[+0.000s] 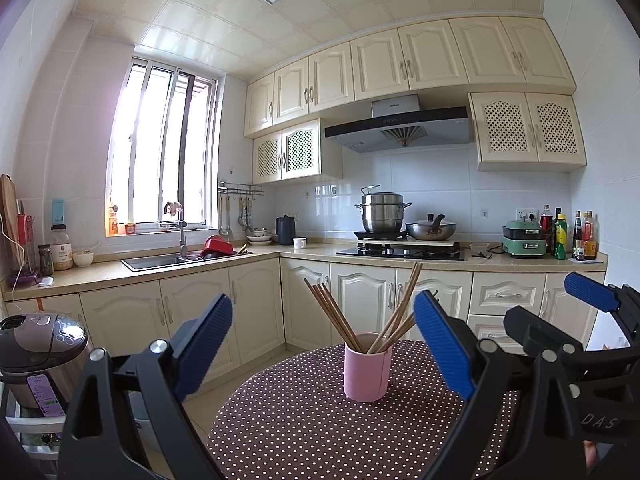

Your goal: Organize utensils

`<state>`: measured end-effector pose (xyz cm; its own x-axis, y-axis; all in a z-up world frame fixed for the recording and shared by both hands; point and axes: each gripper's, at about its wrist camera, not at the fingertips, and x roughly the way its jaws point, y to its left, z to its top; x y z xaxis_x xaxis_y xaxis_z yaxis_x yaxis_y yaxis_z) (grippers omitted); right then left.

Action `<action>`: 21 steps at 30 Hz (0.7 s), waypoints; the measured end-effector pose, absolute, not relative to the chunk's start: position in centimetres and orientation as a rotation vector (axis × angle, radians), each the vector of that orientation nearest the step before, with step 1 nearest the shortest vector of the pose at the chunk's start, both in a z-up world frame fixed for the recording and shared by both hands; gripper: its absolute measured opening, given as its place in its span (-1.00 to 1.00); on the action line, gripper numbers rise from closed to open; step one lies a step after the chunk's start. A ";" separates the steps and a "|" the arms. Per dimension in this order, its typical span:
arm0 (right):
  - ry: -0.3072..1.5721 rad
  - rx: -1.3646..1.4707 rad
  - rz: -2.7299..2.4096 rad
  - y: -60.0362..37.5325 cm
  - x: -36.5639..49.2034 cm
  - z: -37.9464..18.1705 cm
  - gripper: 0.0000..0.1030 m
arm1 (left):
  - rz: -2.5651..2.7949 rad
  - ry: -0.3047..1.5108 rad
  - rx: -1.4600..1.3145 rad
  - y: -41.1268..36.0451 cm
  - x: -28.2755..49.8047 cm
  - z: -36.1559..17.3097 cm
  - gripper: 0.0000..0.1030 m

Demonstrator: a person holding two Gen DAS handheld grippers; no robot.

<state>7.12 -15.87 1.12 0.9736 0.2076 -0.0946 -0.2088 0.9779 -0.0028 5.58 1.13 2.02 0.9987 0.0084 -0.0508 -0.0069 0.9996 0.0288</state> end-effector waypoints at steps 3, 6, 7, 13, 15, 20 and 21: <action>0.097 -0.012 0.211 -15.9 7.1 1.1 0.84 | 0.008 0.052 0.029 1.2 5.6 1.9 0.76; 0.095 -0.013 0.209 -15.9 7.1 1.2 0.84 | 0.007 0.052 0.028 1.3 5.6 1.9 0.76; 0.095 -0.013 0.210 -16.0 7.1 1.2 0.84 | 0.008 0.053 0.029 1.3 5.6 1.9 0.76; 0.096 -0.005 0.213 -16.0 7.1 1.1 0.84 | 0.010 0.053 0.034 1.1 5.6 1.8 0.76; 0.097 -0.003 0.214 -16.2 7.1 1.1 0.84 | 0.011 0.053 0.036 1.2 5.6 1.7 0.76; 0.097 -0.004 0.215 -16.3 7.1 1.0 0.84 | 0.011 0.053 0.034 1.2 5.6 1.6 0.76; 0.097 -0.004 0.215 -16.3 7.1 1.0 0.84 | 0.011 0.053 0.033 1.2 5.6 1.6 0.76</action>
